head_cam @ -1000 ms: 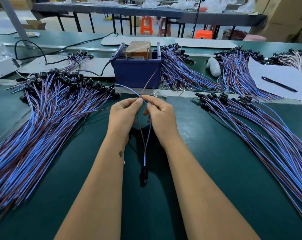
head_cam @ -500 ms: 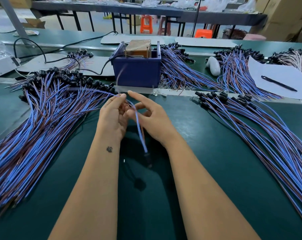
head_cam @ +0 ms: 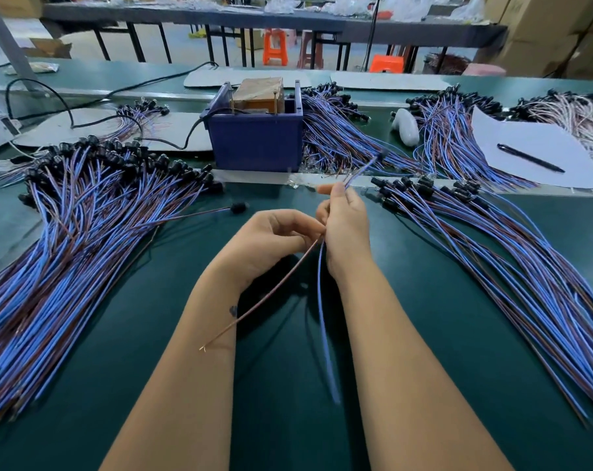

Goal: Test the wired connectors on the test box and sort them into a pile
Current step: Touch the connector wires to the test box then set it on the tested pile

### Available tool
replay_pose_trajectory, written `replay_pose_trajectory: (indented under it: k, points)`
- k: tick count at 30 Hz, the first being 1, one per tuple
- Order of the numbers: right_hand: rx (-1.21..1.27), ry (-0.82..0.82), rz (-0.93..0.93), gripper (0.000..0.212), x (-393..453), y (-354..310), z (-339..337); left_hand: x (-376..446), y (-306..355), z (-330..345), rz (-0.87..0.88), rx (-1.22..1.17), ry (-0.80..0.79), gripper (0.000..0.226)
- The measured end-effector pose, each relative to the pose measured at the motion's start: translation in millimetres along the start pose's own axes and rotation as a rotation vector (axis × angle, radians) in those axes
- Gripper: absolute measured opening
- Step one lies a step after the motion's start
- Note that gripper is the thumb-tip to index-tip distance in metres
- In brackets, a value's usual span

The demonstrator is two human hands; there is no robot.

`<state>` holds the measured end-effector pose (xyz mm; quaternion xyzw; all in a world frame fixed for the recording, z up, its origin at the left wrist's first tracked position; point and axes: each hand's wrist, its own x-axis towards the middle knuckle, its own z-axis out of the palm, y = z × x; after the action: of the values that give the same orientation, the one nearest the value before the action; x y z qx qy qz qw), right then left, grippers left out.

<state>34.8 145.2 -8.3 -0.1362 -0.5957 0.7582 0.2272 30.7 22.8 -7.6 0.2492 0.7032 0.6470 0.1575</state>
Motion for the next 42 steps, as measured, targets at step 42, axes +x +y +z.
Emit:
replay_pose_trajectory:
  k: [42]
  points:
    - [-1.515, -0.204, -0.399, 0.033, -15.2, 19.8, 12.7, -4.9, -18.7, -58.3, -0.374, 0.983, 0.794, 0.040]
